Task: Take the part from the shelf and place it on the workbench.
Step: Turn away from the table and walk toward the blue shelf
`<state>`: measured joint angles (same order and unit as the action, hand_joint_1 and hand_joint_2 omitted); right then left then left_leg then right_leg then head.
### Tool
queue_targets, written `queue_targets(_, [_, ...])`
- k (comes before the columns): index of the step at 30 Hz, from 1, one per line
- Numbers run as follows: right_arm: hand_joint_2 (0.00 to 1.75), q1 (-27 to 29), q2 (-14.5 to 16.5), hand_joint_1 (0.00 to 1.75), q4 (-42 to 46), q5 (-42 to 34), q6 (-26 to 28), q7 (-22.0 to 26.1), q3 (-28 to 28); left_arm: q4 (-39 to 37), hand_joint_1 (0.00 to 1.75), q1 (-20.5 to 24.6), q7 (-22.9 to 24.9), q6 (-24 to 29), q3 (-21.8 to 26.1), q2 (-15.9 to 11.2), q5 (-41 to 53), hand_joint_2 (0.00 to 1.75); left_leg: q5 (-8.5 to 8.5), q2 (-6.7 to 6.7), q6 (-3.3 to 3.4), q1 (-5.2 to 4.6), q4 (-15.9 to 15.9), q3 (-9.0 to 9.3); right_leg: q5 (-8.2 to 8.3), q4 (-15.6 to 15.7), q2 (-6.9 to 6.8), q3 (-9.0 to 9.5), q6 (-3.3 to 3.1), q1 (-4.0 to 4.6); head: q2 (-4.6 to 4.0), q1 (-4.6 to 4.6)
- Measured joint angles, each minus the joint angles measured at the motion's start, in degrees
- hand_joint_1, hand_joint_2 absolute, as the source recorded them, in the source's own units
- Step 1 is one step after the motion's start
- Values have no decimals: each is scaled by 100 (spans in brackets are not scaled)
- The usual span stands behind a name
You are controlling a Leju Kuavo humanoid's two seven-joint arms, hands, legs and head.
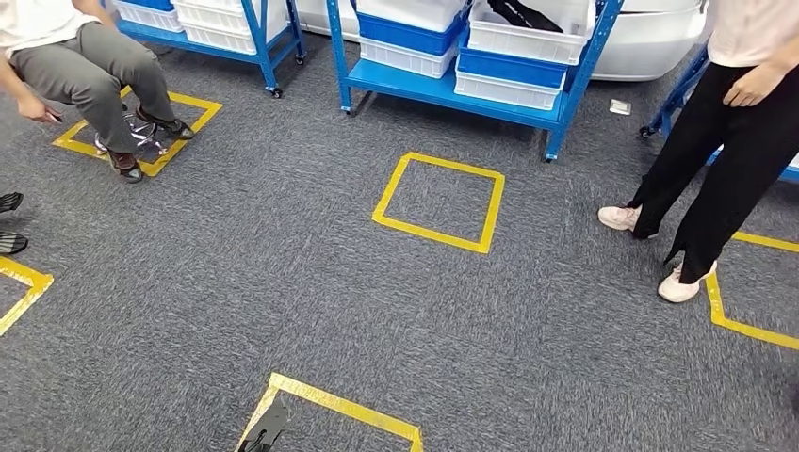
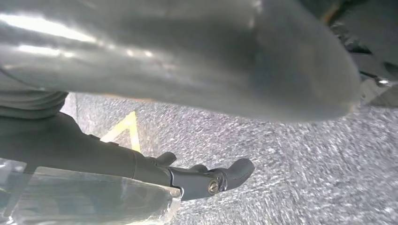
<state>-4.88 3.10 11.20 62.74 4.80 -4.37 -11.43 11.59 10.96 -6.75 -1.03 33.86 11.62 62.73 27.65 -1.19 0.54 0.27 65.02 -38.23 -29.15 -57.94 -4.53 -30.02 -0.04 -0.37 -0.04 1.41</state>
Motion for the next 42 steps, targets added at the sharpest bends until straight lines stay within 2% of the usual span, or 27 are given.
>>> queue_targets(1, [0, -21, 6, 0, 2, 8, 37, -21, -14, 2, 0, 4, 5, -11, 1, 1, -1, 0, -175, -45, 71, -10, -445, 246, -43, -4, -39, 29, 56, 20, 0, -5])
queue_targets(2, [0, -36, 8, 0, 3, 14, 72, -42, -27, 3, 0, 11, 9, -20, 1, 4, -2, 0, -255, -70, 141, -18, -732, 411, -109, -60, -1, 32, 105, 35, 0, -10])
queue_targets(3, [0, -43, 8, 0, 5, 25, 65, -53, -35, 4, 0, 19, 11, -32, 2, 7, -3, 0, -276, -27, 188, -8, -781, 441, -204, -234, 102, -29, 122, 25, 0, -16])
queue_targets(4, [0, -32, 5, 0, 6, 35, 46, -55, -38, 4, 0, 28, 5, -39, 1, 16, -2, 0, -292, 1, 210, 9, -808, 463, -336, -534, 237, -182, 113, 5, 0, -29])
queue_targets(6, [0, 0, 2, 0, 5, 57, -2, -55, -51, 4, 0, 46, -24, -62, 0, 28, 7, 0, -290, 83, 231, 13, -813, 467, -585, -1278, 389, -596, 113, -27, 0, -47])
queue_targets(7, [0, 16, -3, 0, 5, 69, -20, -55, -59, 4, 0, 47, -45, -73, -1, 32, 11, 0, -285, 127, 230, 14, -811, 468, -606, -1481, 406, -740, 146, -40, 0, -50])
queue_targets(8, [0, 29, -8, 0, 5, 77, -32, -55, -68, 4, 0, 48, -65, -80, -1, 33, 15, 0, -279, 171, 225, 17, -807, 471, -538, -1483, 412, -790, 199, -54, 0, -52])
queue_targets(9, [0, 37, -15, 0, 5, 83, -39, -55, -75, 4, 0, 48, -81, -79, -1, 33, 16, 0, -271, 207, 212, 22, -802, 479, -390, -1263, 413, -728, 264, -71, 0, -51])
queue_targets(10, [0, 37, -22, 0, 5, 88, -44, -55, -81, 4, 0, 48, -94, -77, 0, 34, 9, 0, -258, 235, 192, 27, -792, 488, -194, -877, 414, -579, 326, -94, 0, -51])
queue_targets(11, [0, 33, -25, 0, 5, 92, -48, -55, -89, 4, 0, 48, -102, -70, 1, 34, -4, 0, -239, 257, 164, 22, -776, 496, -27, -516, 424, -437, 360, -110, 0, -54])
queue_targets(13, [0, 26, -23, 0, 5, 107, -58, -55, -107, 5, 0, 49, -109, -40, 3, 34, -28, 0, -197, 279, 95, 2, -740, 499, 167, -62, 443, -249, 332, -118, 0, -59])
queue_targets(14, [0, 22, -19, 0, 5, 117, -64, -55, -114, 7, 0, 49, -110, -20, 4, 32, -33, 0, -186, 280, 103, -9, -729, 495, 185, -26, 450, -237, 290, -115, 0, -55])
queue_targets(16, [0, 23, -21, 0, 5, 137, -70, -56, -120, 8, 0, 49, -109, 13, 4, 27, -33, 0, -185, 275, 168, -8, -726, 492, 206, -5, 451, -221, 248, -114, 0, -43])
queue_targets(17, [0, 26, -23, 0, 5, 143, -73, -57, -121, 8, 0, 49, -110, 22, 4, 25, -33, 0, -188, 271, 209, -1, -728, 495, 208, -5, 454, -218, 244, -109, 0, -40])
queue_targets(22, [0, 29, -21, 0, 5, 156, -83, -48, -126, 8, 0, 50, -139, 33, 4, 14, -35, 0, -173, 266, 230, 20, -737, 509, 205, -3, 460, -208, 240, -104, 0, -39])
queue_targets(27, [0, 29, -14, 0, 5, 160, -83, -42, -127, 8, 0, 50, -143, 33, 4, -2, -37, 0, -134, 262, 266, 1, -733, 497, 203, 15, 460, -204, 243, -111, 0, -39])
queue_targets(30, [0, 36, -10, 0, 5, 161, -83, -42, -127, 8, 0, 49, -145, 33, 4, -2, -40, 0, -167, 262, 283, -5, -843, 550, 283, -37, 456, -174, 300, -82, 0, -41])
queue_targets(31, [0, 36, -12, 0, 5, 161, -83, -42, -128, 8, 0, 49, -146, 34, 4, 0, -41, 0, -194, 261, 279, 7, -896, 595, 264, -106, 455, -181, 318, -70, 0, -45])
queue_targets(32, [0, 35, -16, 0, 5, 161, -83, -42, -128, 9, 0, 51, -148, 35, 4, 2, -42, 0, -216, 257, 272, 20, -927, 636, 192, -184, 454, -211, 320, -66, 0, -47])
queue_targets(33, [0, 28, -18, 0, 6, 161, -83, -42, -129, 9, 0, 52, -150, 37, 4, 4, -42, 0, -239, 253, 264, 32, -948, 669, 34, -412, 453, -314, 293, -70, 0, -54])
queue_targets(35, [0, 21, -22, 0, 5, 161, -83, -41, -130, 10, 0, 53, -151, 37, 4, 5, -42, 0, -252, 243, 258, 30, -946, 657, -322, -1092, 453, -620, 257, -80, 0, -66])
queue_targets(36, [0, 28, -26, 0, 5, 161, -83, -41, -132, 10, 0, 51, -151, 37, 4, 8, -42, 0, -254, 240, 254, 30, -943, 649, -458, -1401, 453, -764, 267, -87, 0, -71])
queue_targets(37, [0, 39, -32, 0, 5, 161, -83, -41, -134, 10, 0, 50, -151, 36, 4, 10, -42, 0, -255, 242, 248, 32, -939, 644, -480, -1485, 453, -802, 314, -95, 0, -73])
queue_targets(38, [0, 48, -40, 0, 5, 161, -83, -41, -139, 10, 0, 49, -151, 35, 4, 13, -42, 0, -253, 248, 236, 37, -933, 646, -407, -1344, 453, -733, 375, -106, 0, -76])
queue_targets(40, [0, 56, -56, 0, 5, 161, -83, -42, -153, 10, 0, 49, -151, 35, 4, 16, -42, 0, -236, 259, 190, 54, -906, 653, -85, -577, 456, -374, 483, -143, 0, -78])
queue_targets(41, [0, 56, -58, 0, 5, 161, -83, -42, -160, 10, 0, 49, -152, 35, 4, 15, -42, 0, -224, 263, 153, 56, -885, 653, 12, -236, 457, -242, 475, -134, 0, -81])
queue_targets(42, [0, 51, -59, 0, 5, 161, -83, -41, -164, 10, 0, 50, -153, 35, 4, 16, -42, 0, -209, 264, 111, 52, -865, 643, 83, -22, 457, -163, 428, -120, 0, -82])
